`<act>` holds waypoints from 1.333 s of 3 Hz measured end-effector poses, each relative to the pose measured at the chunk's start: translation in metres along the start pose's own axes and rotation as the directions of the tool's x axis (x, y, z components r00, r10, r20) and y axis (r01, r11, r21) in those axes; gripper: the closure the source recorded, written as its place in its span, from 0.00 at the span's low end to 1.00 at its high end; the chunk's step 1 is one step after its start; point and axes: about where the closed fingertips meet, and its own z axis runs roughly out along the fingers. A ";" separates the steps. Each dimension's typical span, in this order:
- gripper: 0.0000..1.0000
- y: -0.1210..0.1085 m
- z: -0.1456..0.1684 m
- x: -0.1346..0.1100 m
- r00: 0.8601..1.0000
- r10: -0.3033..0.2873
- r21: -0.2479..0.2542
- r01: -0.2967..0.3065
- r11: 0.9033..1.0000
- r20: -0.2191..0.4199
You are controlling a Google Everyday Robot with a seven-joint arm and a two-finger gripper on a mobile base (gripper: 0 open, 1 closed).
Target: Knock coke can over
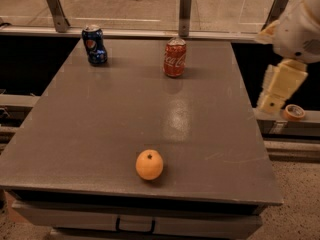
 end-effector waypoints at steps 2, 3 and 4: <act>0.00 -0.108 0.074 -0.052 0.977 -0.031 0.022 0.027 0.999 0.213; 0.00 -0.141 0.115 -0.079 0.955 -0.002 -0.028 0.011 1.000 0.296; 0.00 -0.155 0.151 -0.103 0.928 0.037 -0.103 0.002 0.995 0.372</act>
Offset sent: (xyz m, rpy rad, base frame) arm 0.2125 0.0677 -0.0365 0.3163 -0.1180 0.1170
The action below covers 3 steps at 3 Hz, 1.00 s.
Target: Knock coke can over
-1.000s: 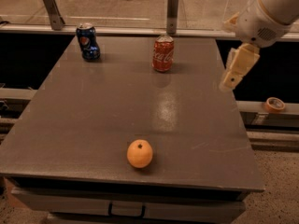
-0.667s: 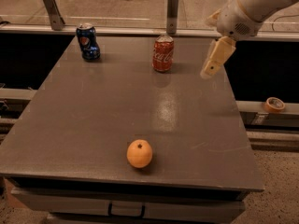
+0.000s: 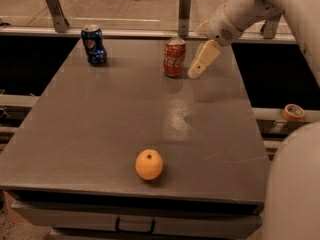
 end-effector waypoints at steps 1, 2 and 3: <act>0.00 -0.006 0.027 -0.004 0.998 0.044 -0.055 -0.042 0.998 0.042; 0.00 0.009 0.041 -0.012 0.995 0.066 -0.145 -0.054 0.988 0.079; 0.00 0.044 0.034 -0.035 0.990 0.041 -0.249 -0.006 0.969 0.135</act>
Offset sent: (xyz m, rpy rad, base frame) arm -0.0123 0.0468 -0.0264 0.1590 0.2197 0.1128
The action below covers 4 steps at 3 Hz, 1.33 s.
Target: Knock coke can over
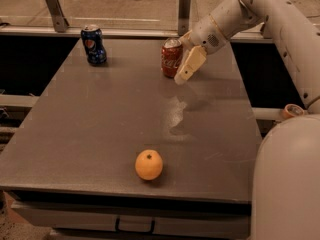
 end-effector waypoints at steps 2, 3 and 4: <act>0.00 0.108 0.006 -0.067 0.983 -0.142 -0.239 0.166 0.957 0.114; 0.00 0.135 0.009 -0.082 0.977 -0.168 -0.277 0.199 0.940 0.131; 0.00 0.138 0.009 -0.085 0.977 -0.167 -0.277 0.197 0.940 0.130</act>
Offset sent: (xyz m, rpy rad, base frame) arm -0.1767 0.0791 0.0750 0.1469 0.1006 0.4727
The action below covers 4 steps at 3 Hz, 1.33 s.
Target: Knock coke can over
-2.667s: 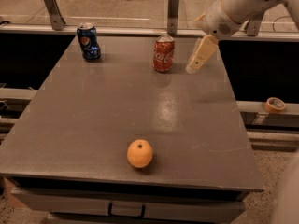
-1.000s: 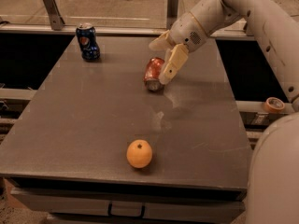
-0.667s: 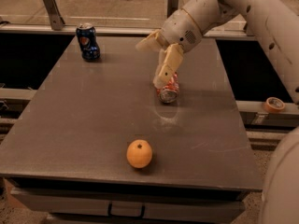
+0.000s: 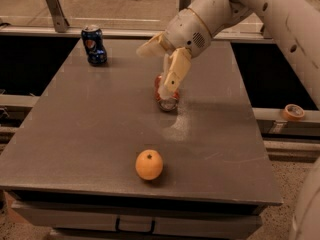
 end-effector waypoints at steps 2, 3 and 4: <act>0.00 -0.047 -0.083 0.037 0.996 0.086 0.264 -0.074 0.962 -0.035; 0.00 -0.065 -0.172 0.059 0.990 0.123 0.500 -0.072 0.863 -0.069; 0.00 -0.058 -0.260 0.076 0.979 0.178 0.703 -0.058 0.709 -0.099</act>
Offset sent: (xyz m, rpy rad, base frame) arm 0.1386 -0.1721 0.0613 -0.0781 -0.2507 -0.5029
